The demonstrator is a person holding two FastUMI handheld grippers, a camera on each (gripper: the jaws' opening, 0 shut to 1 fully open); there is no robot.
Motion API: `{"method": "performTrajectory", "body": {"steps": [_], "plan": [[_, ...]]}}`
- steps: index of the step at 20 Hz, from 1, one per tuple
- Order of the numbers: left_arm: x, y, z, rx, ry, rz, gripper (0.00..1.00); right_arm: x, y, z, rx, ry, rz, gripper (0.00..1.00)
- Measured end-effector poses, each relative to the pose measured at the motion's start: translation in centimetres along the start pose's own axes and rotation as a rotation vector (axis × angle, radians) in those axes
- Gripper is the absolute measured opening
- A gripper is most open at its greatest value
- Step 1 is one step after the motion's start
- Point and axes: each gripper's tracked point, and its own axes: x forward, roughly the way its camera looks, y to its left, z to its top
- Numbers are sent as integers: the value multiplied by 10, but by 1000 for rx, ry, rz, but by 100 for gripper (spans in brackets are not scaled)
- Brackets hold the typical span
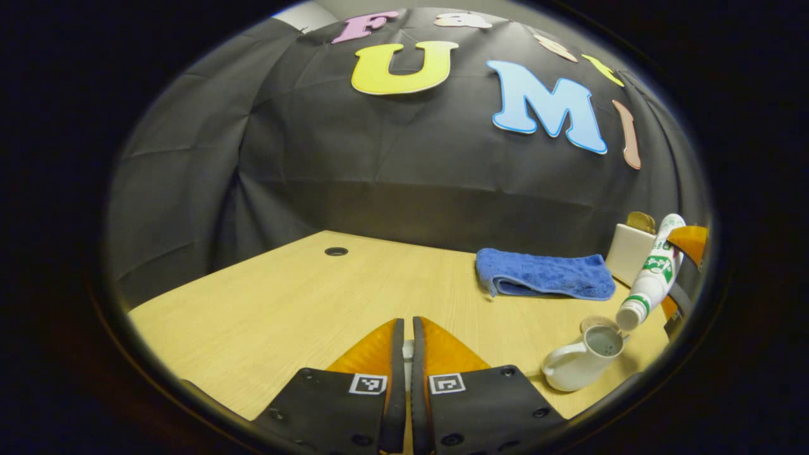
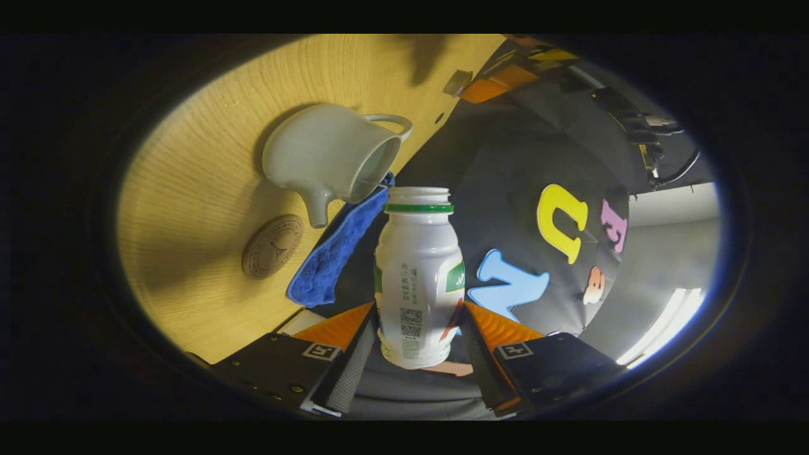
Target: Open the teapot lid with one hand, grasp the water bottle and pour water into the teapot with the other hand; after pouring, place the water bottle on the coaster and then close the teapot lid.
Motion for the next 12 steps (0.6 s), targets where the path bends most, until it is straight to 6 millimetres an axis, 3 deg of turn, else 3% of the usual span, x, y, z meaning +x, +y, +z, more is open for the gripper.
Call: {"method": "performTrajectory", "body": {"steps": [6,12], "plan": [[0,-1,-1,0,0,-1,14,-2,1,0,39,4,3,75],[0,-1,0,-5,-1,-7,14,-12,27,-2,373,67,97,75]]}}
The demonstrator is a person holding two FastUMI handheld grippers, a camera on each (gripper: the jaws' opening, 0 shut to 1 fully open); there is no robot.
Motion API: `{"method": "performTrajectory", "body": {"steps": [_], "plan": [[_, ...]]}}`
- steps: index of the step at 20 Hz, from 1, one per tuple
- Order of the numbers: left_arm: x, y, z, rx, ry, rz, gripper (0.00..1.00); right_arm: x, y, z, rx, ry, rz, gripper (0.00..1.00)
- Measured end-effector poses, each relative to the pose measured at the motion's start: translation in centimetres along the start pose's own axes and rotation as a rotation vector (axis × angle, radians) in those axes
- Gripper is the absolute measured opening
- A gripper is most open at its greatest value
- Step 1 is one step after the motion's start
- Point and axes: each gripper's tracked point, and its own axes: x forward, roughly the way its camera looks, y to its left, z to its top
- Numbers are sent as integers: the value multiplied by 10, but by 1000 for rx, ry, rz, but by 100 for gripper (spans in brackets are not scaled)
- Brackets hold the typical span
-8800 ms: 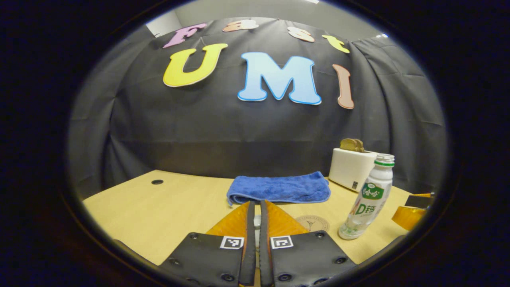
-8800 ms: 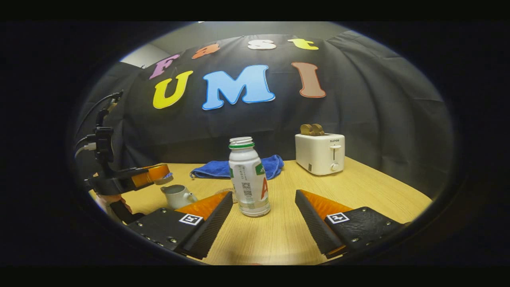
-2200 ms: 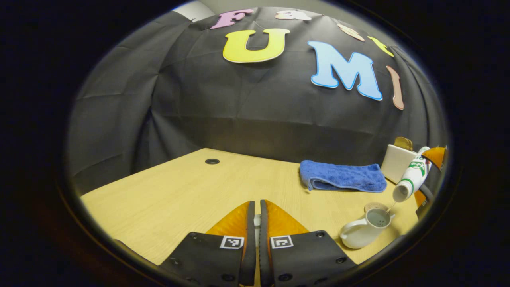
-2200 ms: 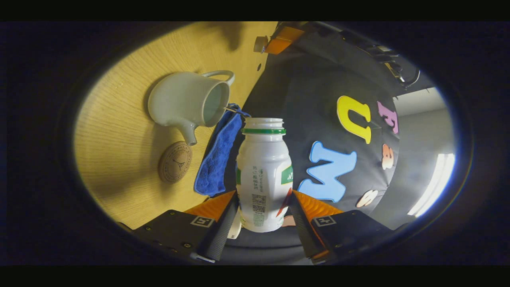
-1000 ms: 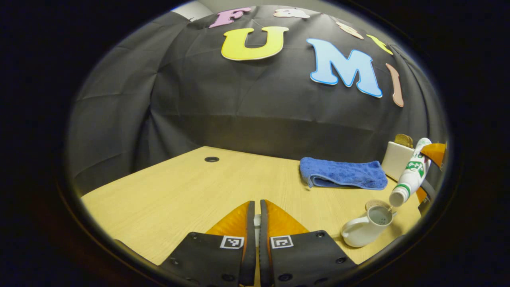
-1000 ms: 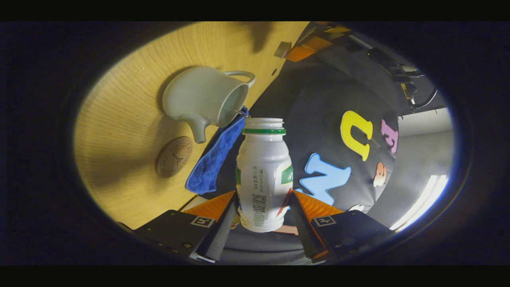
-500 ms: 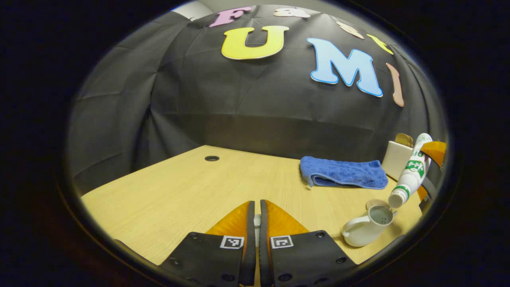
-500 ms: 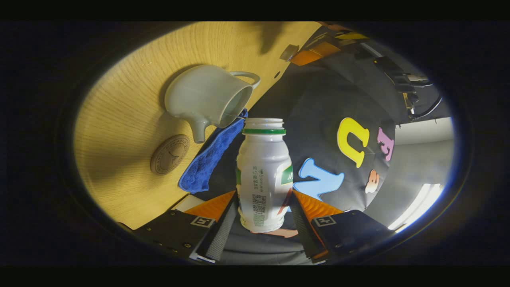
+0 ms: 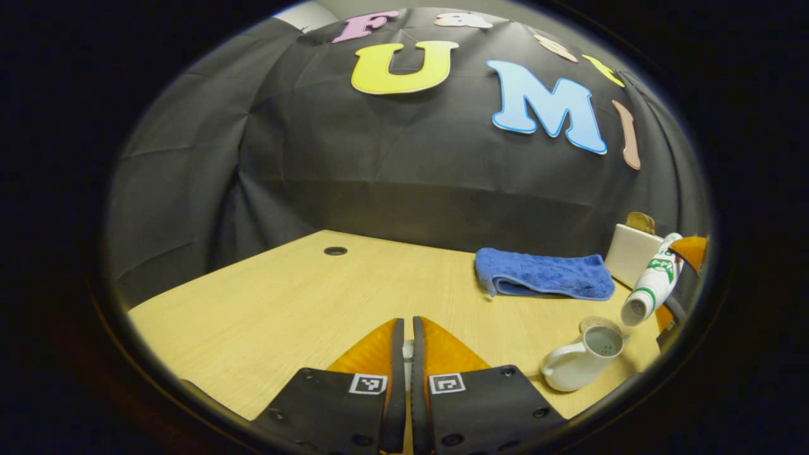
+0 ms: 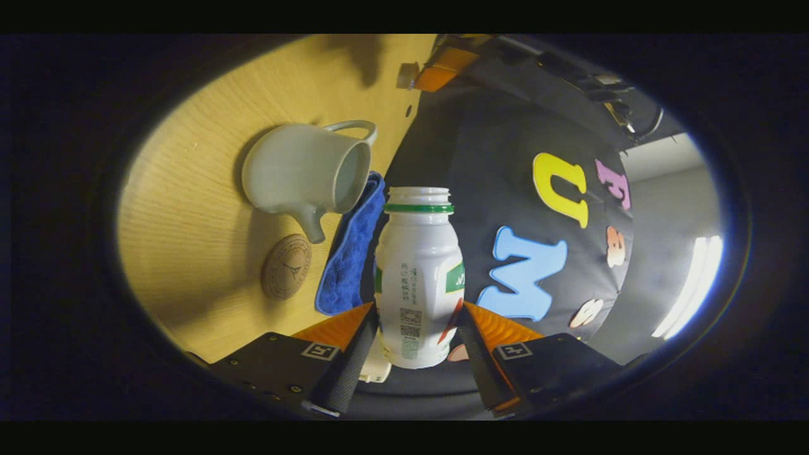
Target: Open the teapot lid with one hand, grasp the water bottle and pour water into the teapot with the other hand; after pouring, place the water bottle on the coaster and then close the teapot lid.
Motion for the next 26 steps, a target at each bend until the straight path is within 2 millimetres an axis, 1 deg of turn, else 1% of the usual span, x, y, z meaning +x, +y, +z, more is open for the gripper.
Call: {"method": "performTrajectory", "body": {"steps": [1,2,3,4,5,6,11,12,14,16,17,20,22,23,24,25,26], "plan": [[0,-1,0,-5,-1,-6,11,-2,6,-1,85,11,25,75],[0,-2,0,-11,-1,-16,14,-3,11,-3,164,25,46,75],[-1,-2,1,-17,0,-24,14,-2,12,-2,234,37,59,75],[0,-3,0,-18,1,-32,11,0,11,-2,294,47,62,75],[0,-2,0,-15,2,-32,11,-3,12,-2,349,55,63,75],[0,-2,-1,-10,2,-33,14,-5,14,-3,406,64,64,75],[0,-3,0,6,-3,-44,14,-16,30,-5,721,113,116,75],[1,-4,0,9,-5,-47,14,-17,30,-8,780,121,110,75],[1,-6,0,12,-6,-58,14,-12,30,-10,881,140,104,75],[0,-13,2,14,-10,-76,14,-12,38,-10,988,157,132,75],[0,-17,3,19,-13,-84,14,-15,43,-17,1036,166,139,75],[-4,-31,7,26,-26,-122,14,-16,41,-25,1142,180,114,75],[-8,-44,11,20,-41,-161,14,-16,39,-30,1207,182,94,75],[-10,-51,11,17,-44,-183,11,-14,38,-32,1236,181,89,75],[-11,-59,11,17,-46,-203,10,-14,39,-33,1258,183,86,75],[-13,-64,13,22,-53,-218,11,-16,38,-24,1271,184,84,75],[-14,-71,14,30,-59,-233,14,-16,38,-25,1276,186,84,75]]}}
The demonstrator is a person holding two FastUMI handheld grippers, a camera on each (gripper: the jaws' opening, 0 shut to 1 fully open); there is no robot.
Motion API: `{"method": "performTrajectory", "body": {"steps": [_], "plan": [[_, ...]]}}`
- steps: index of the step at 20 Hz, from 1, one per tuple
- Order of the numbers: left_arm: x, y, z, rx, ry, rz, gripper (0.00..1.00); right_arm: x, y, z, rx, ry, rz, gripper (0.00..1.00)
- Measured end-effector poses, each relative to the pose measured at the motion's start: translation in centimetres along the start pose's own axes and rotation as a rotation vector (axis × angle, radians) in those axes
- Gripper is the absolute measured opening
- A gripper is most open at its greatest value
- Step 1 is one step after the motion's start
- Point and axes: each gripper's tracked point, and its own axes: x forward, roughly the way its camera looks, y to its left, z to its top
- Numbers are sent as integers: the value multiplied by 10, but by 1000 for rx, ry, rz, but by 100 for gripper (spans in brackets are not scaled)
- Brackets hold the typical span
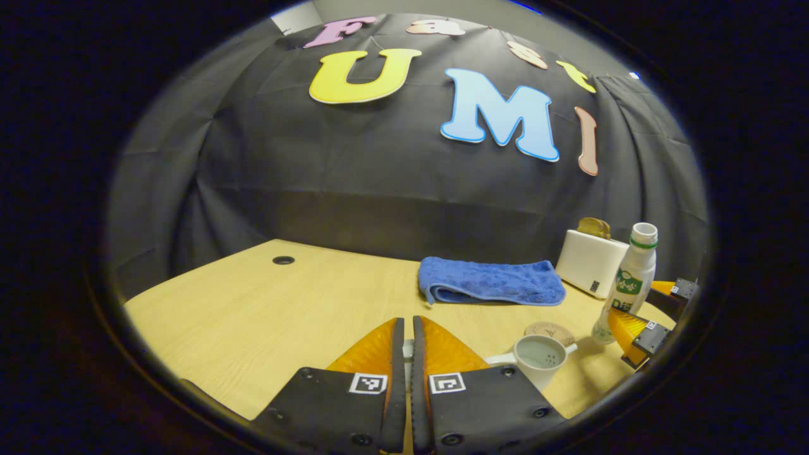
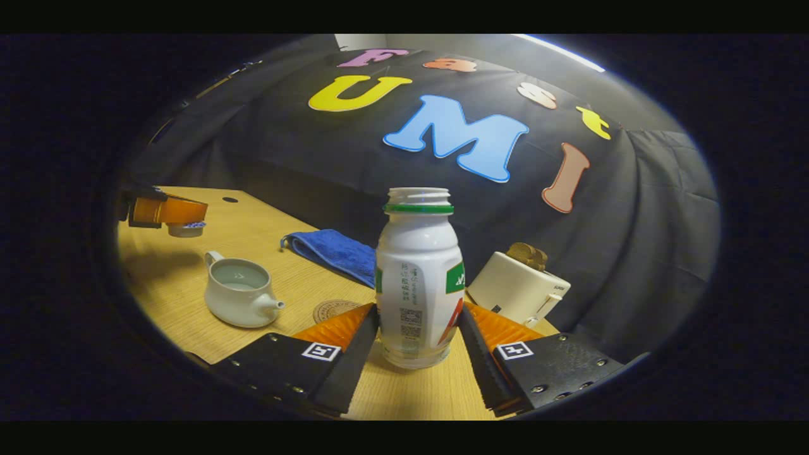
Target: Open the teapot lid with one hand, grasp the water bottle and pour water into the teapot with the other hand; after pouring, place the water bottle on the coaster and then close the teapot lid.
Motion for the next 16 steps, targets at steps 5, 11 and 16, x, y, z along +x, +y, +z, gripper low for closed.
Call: {"method": "performTrajectory", "body": {"steps": [5,11,16], "plan": [[-3,-31,10,37,-29,-52,14,-2,0,-6,18,10,9,75],[-9,-86,28,103,-117,-138,14,-5,1,-7,44,13,24,75],[-1,-123,10,170,-72,-183,14,-10,-6,-2,51,-3,14,75]]}}
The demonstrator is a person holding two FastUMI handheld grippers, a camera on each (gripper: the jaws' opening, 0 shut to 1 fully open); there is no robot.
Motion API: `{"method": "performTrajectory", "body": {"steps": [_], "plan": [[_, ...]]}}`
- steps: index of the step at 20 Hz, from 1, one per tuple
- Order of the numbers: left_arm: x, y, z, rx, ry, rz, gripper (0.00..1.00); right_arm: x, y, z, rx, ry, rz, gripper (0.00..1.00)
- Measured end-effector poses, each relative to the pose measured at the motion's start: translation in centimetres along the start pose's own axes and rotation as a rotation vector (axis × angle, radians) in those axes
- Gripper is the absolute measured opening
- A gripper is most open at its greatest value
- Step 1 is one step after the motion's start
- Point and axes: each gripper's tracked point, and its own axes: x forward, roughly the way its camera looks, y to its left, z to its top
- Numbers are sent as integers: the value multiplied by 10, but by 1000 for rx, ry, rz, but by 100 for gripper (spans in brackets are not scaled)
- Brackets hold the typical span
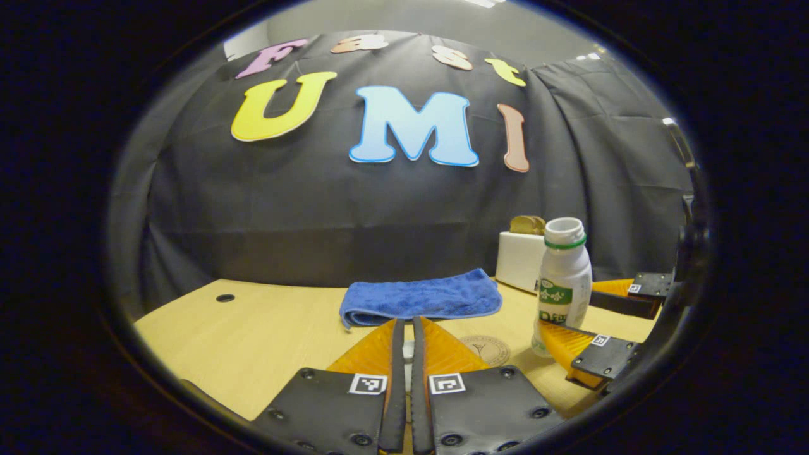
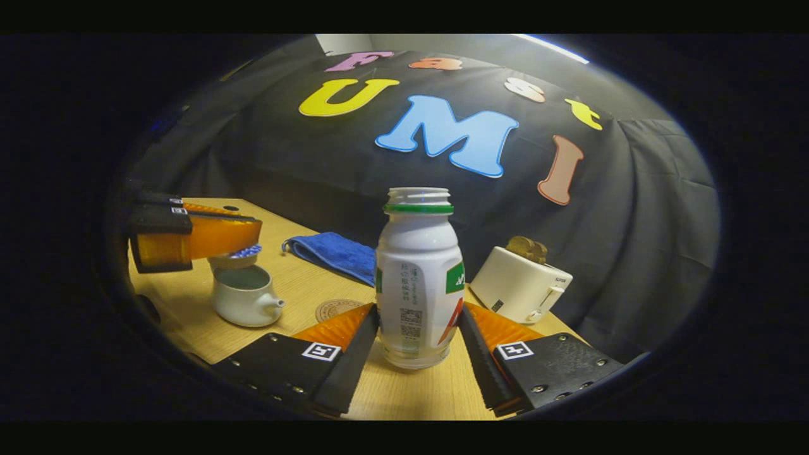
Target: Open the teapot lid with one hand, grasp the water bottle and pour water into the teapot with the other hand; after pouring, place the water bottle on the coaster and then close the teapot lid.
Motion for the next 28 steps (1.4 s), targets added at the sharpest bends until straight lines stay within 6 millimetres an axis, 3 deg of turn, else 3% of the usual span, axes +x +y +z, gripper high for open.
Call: {"method": "performTrajectory", "body": {"steps": [2,5,11,16,17,19,20,23,24,28], "plan": [[2,-7,-5,1,15,-11,10,-1,-1,1,10,-2,3,75],[4,-11,-8,8,27,-11,14,-2,-3,2,24,-7,4,75],[7,-11,-16,27,46,11,10,-3,-5,2,40,-4,5,75],[12,-12,-25,90,57,38,14,-3,-3,1,77,0,25,75],[10,-11,-22,99,56,40,11,-3,-3,1,89,0,30,75],[12,-9,-23,96,52,41,14,-3,-1,1,101,-1,37,75],[12,-6,-23,97,50,50,10,-3,-1,2,106,-3,40,75],[12,4,-24,106,55,79,14,-2,3,4,135,-11,60,75],[12,7,-24,102,55,84,10,-2,5,5,140,-12,65,75],[12,10,-23,87,56,86,18,2,10,6,158,-11,83,75]]}}
